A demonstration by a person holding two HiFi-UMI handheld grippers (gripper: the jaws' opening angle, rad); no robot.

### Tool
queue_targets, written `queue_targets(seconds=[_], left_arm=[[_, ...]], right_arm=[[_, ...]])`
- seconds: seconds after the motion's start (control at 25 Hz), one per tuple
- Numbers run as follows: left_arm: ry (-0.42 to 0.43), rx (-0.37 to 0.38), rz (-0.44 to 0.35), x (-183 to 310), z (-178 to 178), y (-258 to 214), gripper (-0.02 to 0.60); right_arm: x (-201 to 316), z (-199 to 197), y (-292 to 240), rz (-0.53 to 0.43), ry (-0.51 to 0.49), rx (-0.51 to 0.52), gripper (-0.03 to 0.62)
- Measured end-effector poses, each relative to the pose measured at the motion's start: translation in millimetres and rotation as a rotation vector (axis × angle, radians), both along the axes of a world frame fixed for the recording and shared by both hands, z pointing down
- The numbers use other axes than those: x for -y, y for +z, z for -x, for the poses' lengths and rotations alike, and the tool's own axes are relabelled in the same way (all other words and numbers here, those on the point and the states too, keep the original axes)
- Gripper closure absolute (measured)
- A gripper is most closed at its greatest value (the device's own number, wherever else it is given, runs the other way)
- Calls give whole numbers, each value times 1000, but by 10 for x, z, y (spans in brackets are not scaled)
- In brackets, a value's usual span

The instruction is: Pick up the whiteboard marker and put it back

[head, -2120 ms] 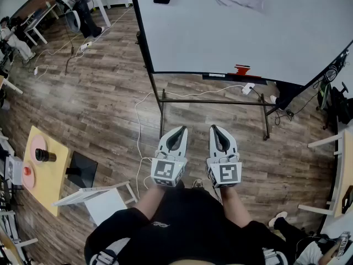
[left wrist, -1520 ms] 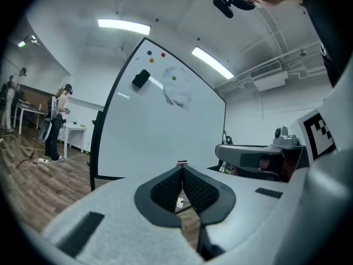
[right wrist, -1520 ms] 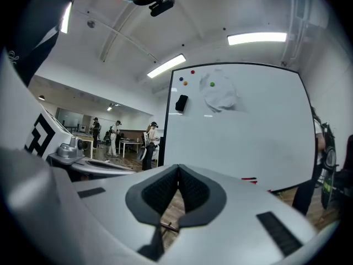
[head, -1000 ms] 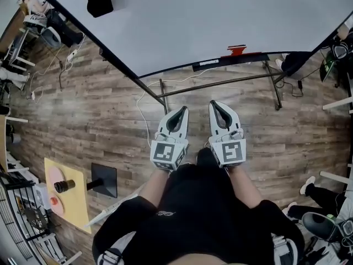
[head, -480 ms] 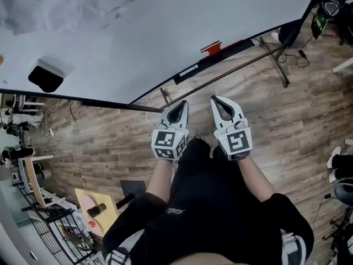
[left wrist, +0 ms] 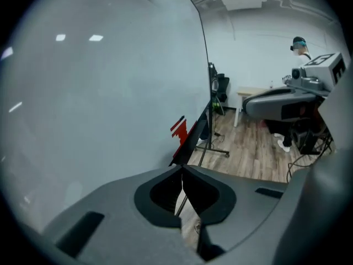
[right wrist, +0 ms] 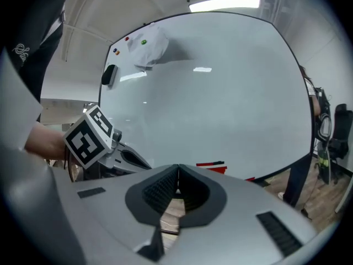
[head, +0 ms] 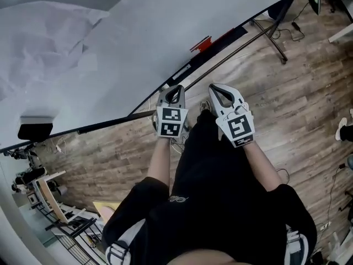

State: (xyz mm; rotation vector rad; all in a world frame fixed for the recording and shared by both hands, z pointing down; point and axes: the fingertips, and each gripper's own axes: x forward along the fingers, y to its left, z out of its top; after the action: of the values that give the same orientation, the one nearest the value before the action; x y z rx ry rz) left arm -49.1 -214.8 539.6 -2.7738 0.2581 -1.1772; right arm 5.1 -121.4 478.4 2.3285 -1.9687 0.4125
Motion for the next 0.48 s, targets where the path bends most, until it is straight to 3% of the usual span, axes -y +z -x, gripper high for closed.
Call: queue_targets(seconds=[0.32, 0.48], left_arm=[[102, 245, -116, 480, -164, 656, 574], [123, 328, -181, 612, -161, 881, 572]], right_arm=[[363, -230, 198, 47, 39, 38, 591], [354, -269, 348, 83, 58, 58, 591]])
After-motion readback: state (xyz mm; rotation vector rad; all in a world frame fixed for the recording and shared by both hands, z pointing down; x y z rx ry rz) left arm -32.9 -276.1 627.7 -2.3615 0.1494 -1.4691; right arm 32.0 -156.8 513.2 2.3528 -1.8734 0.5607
